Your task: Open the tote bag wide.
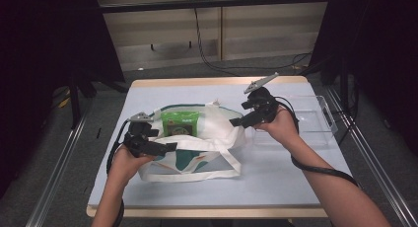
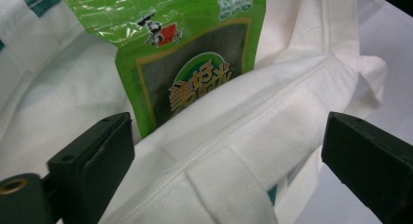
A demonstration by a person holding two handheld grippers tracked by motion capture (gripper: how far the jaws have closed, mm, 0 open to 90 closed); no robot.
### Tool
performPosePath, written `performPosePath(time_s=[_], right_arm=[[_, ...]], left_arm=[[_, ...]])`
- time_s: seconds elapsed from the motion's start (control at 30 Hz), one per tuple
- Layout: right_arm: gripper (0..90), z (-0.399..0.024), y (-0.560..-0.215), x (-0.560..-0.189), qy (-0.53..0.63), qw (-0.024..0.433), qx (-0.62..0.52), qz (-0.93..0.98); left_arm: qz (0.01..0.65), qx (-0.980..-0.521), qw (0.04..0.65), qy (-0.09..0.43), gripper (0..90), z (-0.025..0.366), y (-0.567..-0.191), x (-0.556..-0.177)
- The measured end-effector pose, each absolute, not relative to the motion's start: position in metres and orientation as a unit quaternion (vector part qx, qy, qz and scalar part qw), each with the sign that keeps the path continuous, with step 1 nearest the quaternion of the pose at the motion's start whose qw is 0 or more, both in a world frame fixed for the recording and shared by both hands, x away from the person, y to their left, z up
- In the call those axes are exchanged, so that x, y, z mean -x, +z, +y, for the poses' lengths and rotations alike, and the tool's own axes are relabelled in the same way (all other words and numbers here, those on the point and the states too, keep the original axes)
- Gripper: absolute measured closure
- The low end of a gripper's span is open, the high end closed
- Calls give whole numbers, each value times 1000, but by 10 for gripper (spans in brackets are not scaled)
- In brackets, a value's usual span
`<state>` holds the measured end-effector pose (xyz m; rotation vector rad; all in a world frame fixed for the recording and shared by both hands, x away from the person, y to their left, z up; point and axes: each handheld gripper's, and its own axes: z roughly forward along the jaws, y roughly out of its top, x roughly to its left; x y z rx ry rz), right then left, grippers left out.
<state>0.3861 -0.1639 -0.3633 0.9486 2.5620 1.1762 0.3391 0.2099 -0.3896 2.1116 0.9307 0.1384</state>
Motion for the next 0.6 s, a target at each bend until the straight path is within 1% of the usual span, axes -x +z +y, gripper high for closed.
performPosePath(time_s=[0.17, 0.3, 0.43, 0.6], right_arm=[[144, -162, -361, -391, 399, 79, -321, 855], [140, -158, -359, -394, 394, 76, -323, 857], [141, -152, -361, -396, 392, 78, -316, 860], [158, -145, -364, -400, 388, 78, -320, 861]], left_arm=[[368, -835, 406, 54, 38, 211, -393, -340], [366, -839, 399, 47, 49, 212, -395, -339], [347, -846, 401, 50, 50, 211, -396, -337], [345, -852, 390, 58, 57, 209, -398, -337]])
